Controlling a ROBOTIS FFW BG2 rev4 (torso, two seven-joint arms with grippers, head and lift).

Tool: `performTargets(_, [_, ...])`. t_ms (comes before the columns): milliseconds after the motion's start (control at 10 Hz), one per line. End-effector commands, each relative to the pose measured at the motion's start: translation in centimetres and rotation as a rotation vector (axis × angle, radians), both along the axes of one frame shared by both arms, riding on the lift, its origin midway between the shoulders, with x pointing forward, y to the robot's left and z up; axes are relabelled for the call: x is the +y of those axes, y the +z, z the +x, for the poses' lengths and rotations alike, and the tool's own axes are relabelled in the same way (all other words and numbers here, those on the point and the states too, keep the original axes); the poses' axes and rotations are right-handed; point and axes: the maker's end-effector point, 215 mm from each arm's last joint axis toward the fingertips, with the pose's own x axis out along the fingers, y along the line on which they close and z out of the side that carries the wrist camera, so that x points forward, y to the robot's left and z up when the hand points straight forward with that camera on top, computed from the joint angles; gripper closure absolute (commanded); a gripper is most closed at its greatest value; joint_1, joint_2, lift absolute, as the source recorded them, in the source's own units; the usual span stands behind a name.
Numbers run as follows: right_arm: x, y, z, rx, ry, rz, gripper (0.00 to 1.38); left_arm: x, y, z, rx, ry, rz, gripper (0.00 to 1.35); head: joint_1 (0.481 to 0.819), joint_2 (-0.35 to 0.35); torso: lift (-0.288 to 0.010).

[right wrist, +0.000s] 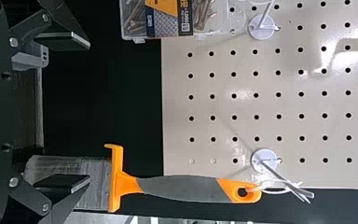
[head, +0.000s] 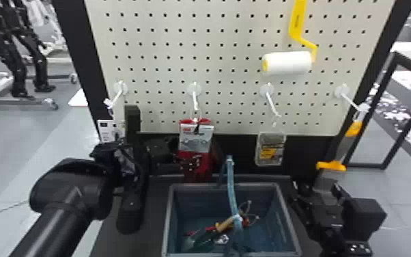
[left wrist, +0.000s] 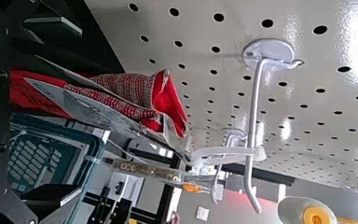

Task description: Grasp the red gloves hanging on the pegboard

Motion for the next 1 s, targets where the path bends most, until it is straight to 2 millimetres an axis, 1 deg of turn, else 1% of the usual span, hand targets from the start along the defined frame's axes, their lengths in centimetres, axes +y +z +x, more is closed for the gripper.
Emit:
performTargets(0, [0.0,0.1,0.1,-0.002,0.000,0.000,0.27,-0.4,-0.3,-0.1,0.008,-0.010,0.006,0.13,0.549,0.000,-0.100])
performTargets(300, [0.3,-0.1,0.1,-0.002,0.005,0.001,0.27,-1.1,-1.0,-0.4,0.024,-0.041,0.023,0.24,0.549,0.000,-0.100])
performTargets(400, [0.3,-0.1,0.1,-0.002,0.005,0.001,0.27,-1.2,-1.2,-0.5,0.023,-0.045,0.033,0.49,0.549,0.000,-0.100])
performTargets(500, [0.3,0.0,0.1,-0.004,0.005,0.001,0.27,-1.1,-1.6,-0.4,0.030,-0.043,0.046,0.93,0.549,0.000,-0.100])
performTargets(600, [0.3,-0.2,0.1,-0.001,0.005,-0.001,0.27,-1.1,-1.8,-0.3,0.037,-0.036,0.056,1.10,0.549,0.000,-0.100])
performTargets(700, [0.2,-0.2,0.0,-0.002,0.005,0.001,0.27,-1.1,-2.0,-0.3,0.042,-0.034,0.061,1.23,0.549,0.000,-0.100])
performTargets(900, [0.2,-0.1,0.0,-0.005,0.005,0.001,0.27,-1.0,-2.1,-0.3,0.045,-0.031,0.056,1.22,0.549,0.000,-0.100])
